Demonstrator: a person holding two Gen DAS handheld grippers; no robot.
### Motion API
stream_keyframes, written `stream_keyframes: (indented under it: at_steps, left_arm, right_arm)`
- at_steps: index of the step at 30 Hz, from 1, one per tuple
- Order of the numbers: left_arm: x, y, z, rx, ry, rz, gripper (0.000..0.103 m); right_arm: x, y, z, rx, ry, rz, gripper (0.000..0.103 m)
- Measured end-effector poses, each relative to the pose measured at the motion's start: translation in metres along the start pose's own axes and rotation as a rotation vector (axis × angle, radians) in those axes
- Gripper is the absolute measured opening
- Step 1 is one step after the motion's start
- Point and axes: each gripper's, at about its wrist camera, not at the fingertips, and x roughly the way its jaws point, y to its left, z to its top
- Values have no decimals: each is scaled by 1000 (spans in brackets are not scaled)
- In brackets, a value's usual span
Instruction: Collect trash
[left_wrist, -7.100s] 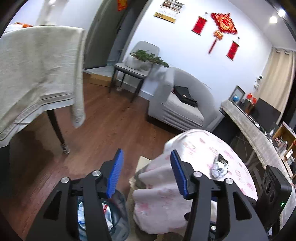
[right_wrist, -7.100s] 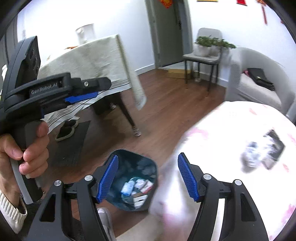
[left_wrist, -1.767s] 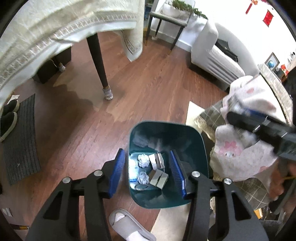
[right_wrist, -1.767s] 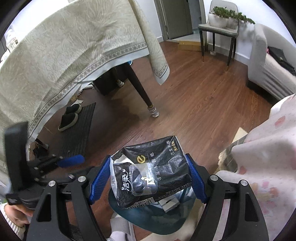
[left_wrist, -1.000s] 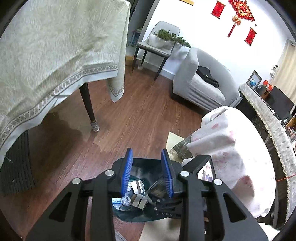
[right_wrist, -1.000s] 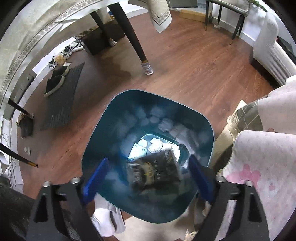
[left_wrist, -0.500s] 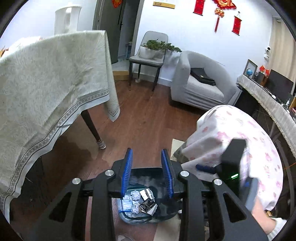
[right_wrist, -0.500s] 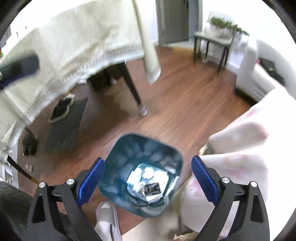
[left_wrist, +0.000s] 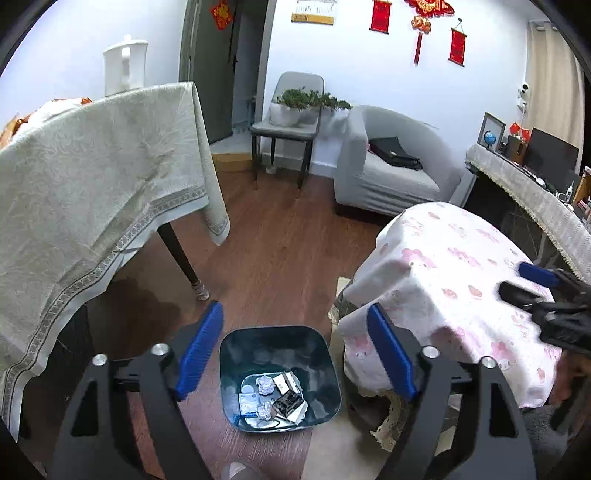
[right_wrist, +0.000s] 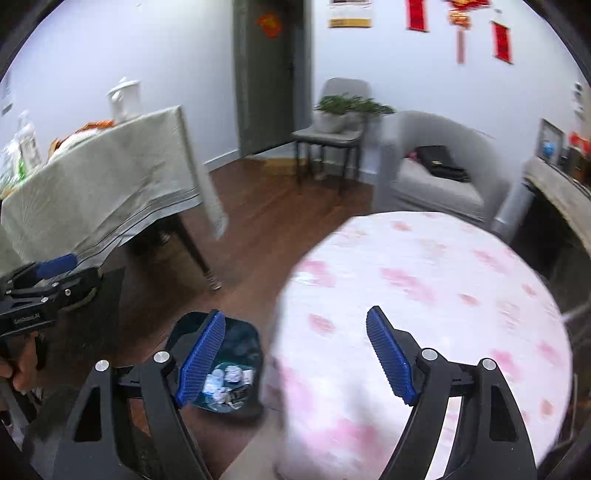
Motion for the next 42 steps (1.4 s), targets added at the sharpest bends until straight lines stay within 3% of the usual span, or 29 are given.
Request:
stream_keyframes:
  at_steps: [2, 5, 10, 18, 21, 25, 35, 42]
  left_arm:
    - [-8, -8, -1, 5, -31, 18, 94]
    - [-19, -24, -2, 41, -85, 61, 94]
    - [-22, -40, -8, 54, -67, 65, 95]
    - [-17, -32, -32, 68, -49, 97, 96]
    - [-13, -31, -38, 66, -47, 116, 98]
    - [-7, -32, -47, 57, -38, 108, 99]
    - [6, -50, -57, 120, 0, 106, 99]
    - [10, -55, -62, 136, 23, 100, 99]
  right_arm:
    - [-19, -19, -6, 38, -12, -30, 80]
    - [-41, -42, -16, 89, -34, -70, 80]
    - [-71, -77, -37, 165, -63, -135, 80]
    - [-87, -98, -65, 198, -114, -187, 81]
    - [-89, -103, -76, 214, -138, -228, 88]
    - [-77, -104, -88, 186, -101, -251, 90]
    - [-62, -106, -99, 201, -65, -200, 95]
    - [-58, -98, -97, 157, -52, -106, 95]
